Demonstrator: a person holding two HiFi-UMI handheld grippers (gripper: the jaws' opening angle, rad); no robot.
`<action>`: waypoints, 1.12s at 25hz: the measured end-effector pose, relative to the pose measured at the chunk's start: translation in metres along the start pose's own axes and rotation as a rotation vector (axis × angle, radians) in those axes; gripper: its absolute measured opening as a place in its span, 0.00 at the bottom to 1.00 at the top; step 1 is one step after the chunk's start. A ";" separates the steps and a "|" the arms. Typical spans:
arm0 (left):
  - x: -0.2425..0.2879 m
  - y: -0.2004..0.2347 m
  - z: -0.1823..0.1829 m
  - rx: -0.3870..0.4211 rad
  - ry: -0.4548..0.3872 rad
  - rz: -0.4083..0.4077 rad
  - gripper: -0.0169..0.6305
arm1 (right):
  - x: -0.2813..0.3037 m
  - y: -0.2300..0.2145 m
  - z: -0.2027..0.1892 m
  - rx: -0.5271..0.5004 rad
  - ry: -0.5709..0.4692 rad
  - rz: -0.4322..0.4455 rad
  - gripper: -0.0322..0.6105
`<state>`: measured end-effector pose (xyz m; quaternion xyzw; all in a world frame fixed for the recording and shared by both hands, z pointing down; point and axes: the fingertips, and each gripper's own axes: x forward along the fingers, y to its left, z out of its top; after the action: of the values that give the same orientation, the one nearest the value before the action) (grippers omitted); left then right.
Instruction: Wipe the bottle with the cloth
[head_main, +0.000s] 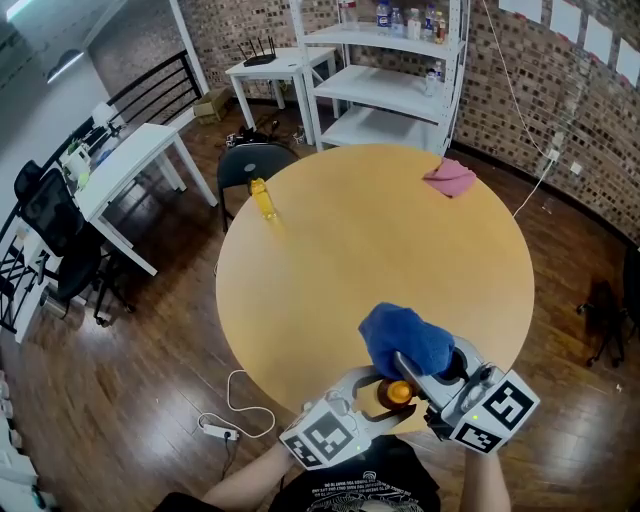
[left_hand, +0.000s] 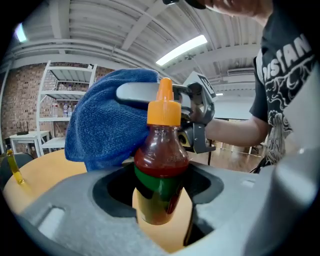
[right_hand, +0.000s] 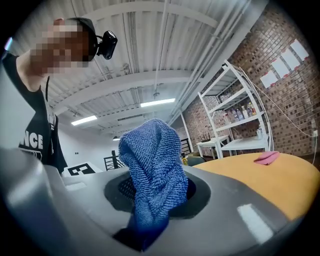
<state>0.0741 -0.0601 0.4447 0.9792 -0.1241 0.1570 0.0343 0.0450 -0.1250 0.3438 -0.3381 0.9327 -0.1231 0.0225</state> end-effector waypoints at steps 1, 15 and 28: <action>-0.001 0.003 -0.001 -0.009 -0.001 0.010 0.45 | 0.000 0.000 -0.001 0.002 0.002 -0.004 0.22; 0.009 0.047 -0.029 -0.091 -0.038 0.188 0.45 | -0.014 -0.013 -0.028 0.035 0.037 -0.109 0.22; 0.028 0.081 -0.062 -0.166 -0.025 0.334 0.45 | -0.053 -0.044 -0.042 0.088 -0.032 -0.336 0.22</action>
<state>0.0609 -0.1379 0.5150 0.9406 -0.2981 0.1375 0.0868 0.1080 -0.1150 0.3928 -0.4901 0.8562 -0.1604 0.0313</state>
